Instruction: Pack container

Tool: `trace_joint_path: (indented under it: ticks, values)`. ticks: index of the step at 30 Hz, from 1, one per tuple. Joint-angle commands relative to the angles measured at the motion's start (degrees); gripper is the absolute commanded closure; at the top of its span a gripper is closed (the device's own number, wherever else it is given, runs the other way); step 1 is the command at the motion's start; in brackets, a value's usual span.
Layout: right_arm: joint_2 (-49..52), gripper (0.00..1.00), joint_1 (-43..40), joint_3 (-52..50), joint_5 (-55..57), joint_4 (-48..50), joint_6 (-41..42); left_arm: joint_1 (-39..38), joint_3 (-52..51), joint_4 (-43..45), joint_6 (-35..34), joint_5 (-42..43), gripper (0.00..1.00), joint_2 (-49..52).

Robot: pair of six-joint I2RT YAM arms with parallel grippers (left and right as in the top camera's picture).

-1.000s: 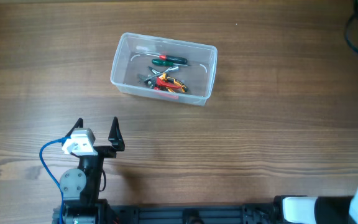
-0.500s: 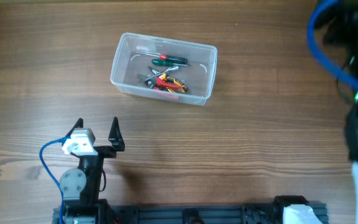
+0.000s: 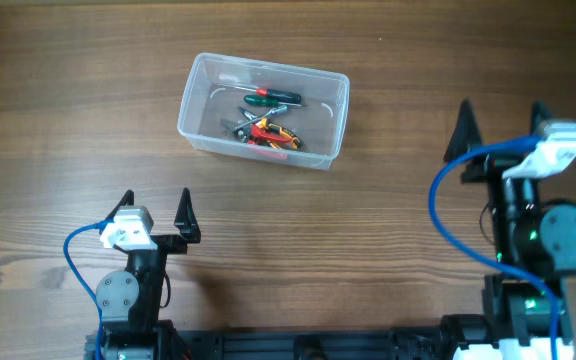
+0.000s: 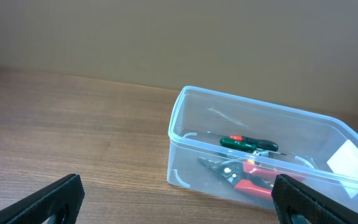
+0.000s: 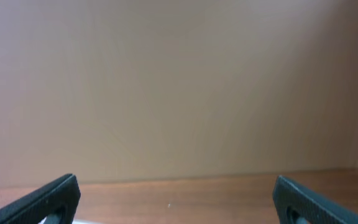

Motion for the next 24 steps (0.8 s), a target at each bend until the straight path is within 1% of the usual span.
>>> trace_joint_path:
  ticks: [1,4,15,19,24]
  values:
    - [-5.05,0.00,0.07,-6.58,-5.97,2.54,-3.28,-0.11,-0.50,0.17,1.36,0.90,0.00,-0.46]
    - [-8.15,0.00,0.07,-10.60,-6.34,3.41,-4.90,-0.11,-0.50,0.17,1.36,0.90,0.00,-0.46]
    - [-18.16,0.00,0.07,-22.53,-6.10,5.09,-4.66,-0.11,-0.50,0.20,1.36,0.90,0.00,-0.46]
    - [-21.33,0.00,0.07,-25.22,-5.46,5.81,-4.66,-0.11,-0.50,0.17,1.36,0.92,0.00,-0.46]
    - [-22.62,0.00,0.07,-26.53,-5.01,5.51,-4.63,-0.11,-0.50,0.17,1.36,0.90,0.00,-0.46]
